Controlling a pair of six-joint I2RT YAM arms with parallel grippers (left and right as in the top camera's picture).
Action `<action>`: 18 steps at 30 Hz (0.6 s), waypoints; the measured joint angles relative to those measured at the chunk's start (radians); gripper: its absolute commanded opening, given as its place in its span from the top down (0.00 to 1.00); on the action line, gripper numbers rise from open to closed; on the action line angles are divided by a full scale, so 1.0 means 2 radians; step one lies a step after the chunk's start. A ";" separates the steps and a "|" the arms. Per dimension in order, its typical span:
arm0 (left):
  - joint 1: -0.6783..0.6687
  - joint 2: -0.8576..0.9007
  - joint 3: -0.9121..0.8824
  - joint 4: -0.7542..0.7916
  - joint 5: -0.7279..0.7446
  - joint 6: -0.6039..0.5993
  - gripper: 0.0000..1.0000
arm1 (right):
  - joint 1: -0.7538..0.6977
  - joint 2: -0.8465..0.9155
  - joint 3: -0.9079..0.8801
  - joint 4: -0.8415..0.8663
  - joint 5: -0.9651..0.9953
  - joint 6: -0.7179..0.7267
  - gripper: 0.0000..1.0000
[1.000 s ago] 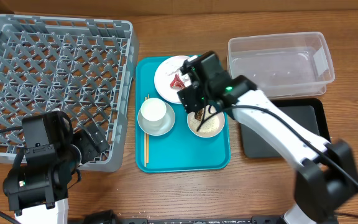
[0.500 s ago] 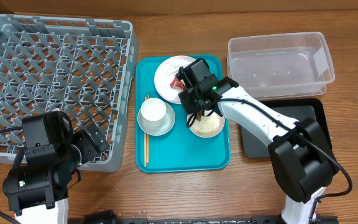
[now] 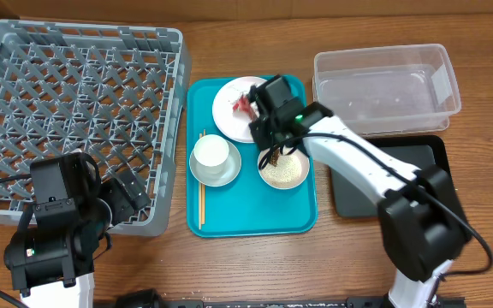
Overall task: Sort waste into correct bins and load items into the dishwasher
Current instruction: 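Reach the right gripper to the plate and grasp the red wrapper, then carry the red wrapper with the right gripper into the clear bin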
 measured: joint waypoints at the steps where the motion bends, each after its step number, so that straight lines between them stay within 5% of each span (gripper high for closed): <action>1: 0.000 0.000 0.000 0.000 -0.002 0.000 0.00 | -0.009 -0.014 0.004 0.000 0.006 0.008 0.96; 11: 0.000 0.000 0.000 0.001 -0.014 0.000 0.00 | -0.146 -0.100 0.028 -0.072 0.078 0.101 0.96; 15: 0.000 0.000 0.000 0.002 -0.016 0.000 0.00 | -0.171 -0.085 0.027 -0.087 0.083 0.126 0.47; 18: 0.000 0.000 0.000 0.003 -0.016 0.000 0.00 | -0.171 -0.084 0.026 -0.077 0.080 0.131 0.39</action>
